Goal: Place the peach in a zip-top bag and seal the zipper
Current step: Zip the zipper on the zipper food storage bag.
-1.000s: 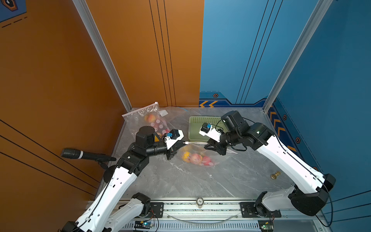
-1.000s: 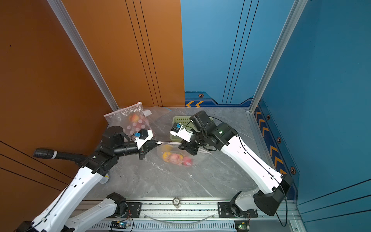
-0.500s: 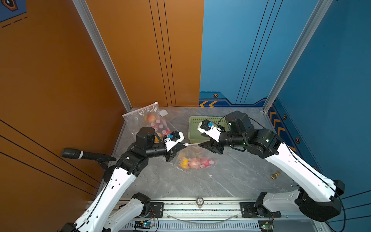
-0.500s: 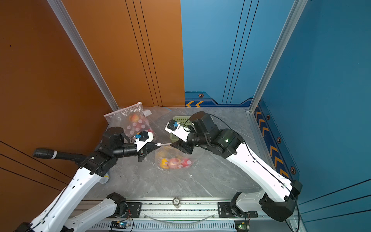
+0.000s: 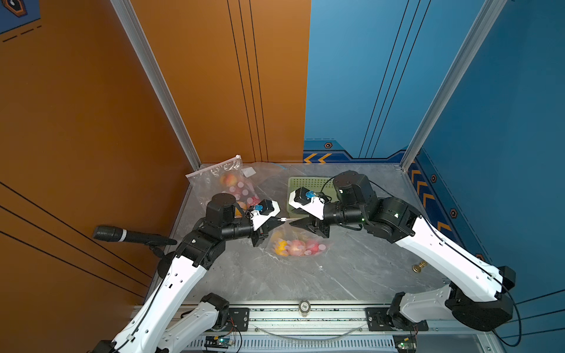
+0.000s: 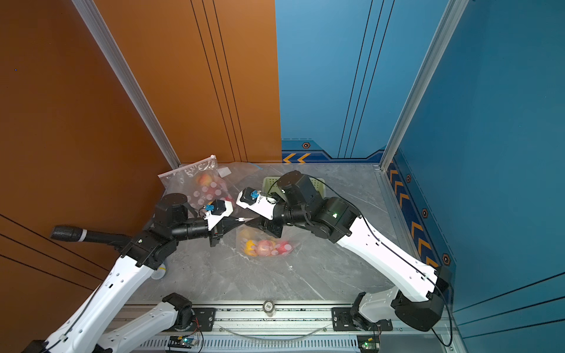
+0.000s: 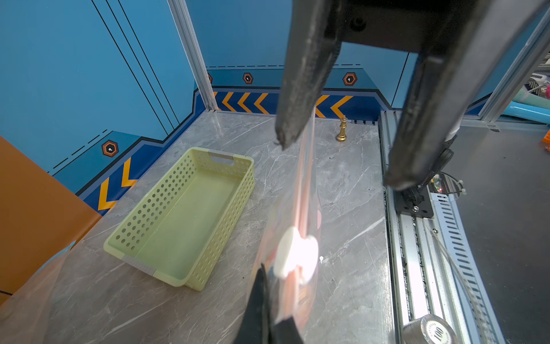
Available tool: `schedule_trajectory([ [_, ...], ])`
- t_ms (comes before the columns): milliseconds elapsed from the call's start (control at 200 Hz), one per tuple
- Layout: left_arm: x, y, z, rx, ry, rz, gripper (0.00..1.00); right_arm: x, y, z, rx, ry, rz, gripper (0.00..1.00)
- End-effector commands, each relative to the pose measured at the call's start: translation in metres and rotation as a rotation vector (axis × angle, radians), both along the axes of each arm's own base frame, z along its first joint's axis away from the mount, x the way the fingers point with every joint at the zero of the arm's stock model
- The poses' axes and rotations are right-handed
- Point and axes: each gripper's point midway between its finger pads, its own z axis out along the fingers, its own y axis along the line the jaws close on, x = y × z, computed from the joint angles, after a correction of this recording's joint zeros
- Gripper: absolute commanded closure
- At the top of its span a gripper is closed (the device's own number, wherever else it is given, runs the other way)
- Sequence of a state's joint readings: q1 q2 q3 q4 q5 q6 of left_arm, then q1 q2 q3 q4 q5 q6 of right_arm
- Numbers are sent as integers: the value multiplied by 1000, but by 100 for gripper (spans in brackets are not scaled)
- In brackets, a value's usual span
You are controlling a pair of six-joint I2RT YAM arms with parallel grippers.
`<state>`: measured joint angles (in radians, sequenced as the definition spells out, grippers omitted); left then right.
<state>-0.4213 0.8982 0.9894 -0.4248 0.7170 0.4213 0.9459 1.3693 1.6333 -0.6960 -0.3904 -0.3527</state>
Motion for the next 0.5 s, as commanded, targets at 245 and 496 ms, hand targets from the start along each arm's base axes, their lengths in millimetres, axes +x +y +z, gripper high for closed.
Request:
schedule_trajectory([
  [245, -6, 1, -1, 1, 10, -4, 100, -4, 14, 1, -24, -41, 48, 68],
  [496, -9, 1, -2, 1, 5, -10, 100, 3, 20, -2, -39, -54, 37, 70],
])
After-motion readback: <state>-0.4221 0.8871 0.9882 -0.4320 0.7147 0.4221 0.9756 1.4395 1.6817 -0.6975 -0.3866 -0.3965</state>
